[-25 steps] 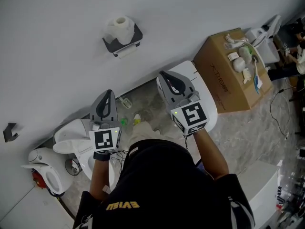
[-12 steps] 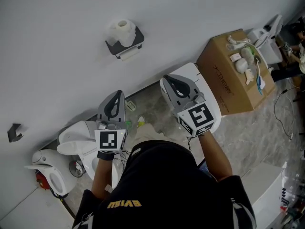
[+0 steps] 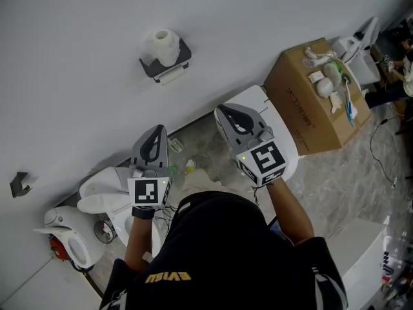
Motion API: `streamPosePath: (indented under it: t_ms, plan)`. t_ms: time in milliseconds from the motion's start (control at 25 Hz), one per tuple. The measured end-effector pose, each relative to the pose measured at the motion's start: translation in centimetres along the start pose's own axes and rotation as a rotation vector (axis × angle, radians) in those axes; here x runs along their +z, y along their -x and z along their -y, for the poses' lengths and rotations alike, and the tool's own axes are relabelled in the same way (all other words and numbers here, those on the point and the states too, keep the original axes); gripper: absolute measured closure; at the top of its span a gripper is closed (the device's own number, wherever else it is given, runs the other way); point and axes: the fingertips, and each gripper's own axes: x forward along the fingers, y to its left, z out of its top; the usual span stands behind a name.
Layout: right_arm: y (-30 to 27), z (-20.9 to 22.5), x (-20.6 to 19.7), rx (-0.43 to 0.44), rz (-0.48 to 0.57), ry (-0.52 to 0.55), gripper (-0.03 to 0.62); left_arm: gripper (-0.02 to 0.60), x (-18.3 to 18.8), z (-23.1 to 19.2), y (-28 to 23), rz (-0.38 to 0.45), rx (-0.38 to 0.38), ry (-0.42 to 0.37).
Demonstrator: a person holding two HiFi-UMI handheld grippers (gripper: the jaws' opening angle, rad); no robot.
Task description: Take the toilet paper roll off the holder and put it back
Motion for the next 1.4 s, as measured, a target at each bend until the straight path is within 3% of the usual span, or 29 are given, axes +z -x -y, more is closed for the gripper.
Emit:
streamPosePath:
  t_ms: [640, 1040, 1400]
  plan:
    - [-0.1, 0.0, -0.5, 0.019, -0.022, 0.022, 0.602, 0.569, -0.5, 0.0, -0.3, -0.01, 0.012, 0.011]
    - [0.6, 0.0, -0.9, 0.01, -0.013, -0.021, 0.602, 0.569, -1.2, 0.1, -0.5, -0.046, 0.02, 0.005]
    - [0.8, 0.2, -1.9, -0.012, -0.012, -0.051, 0.6, 0.569, -3.1, 0.7, -3.0, -0.087, -0.063, 0.024]
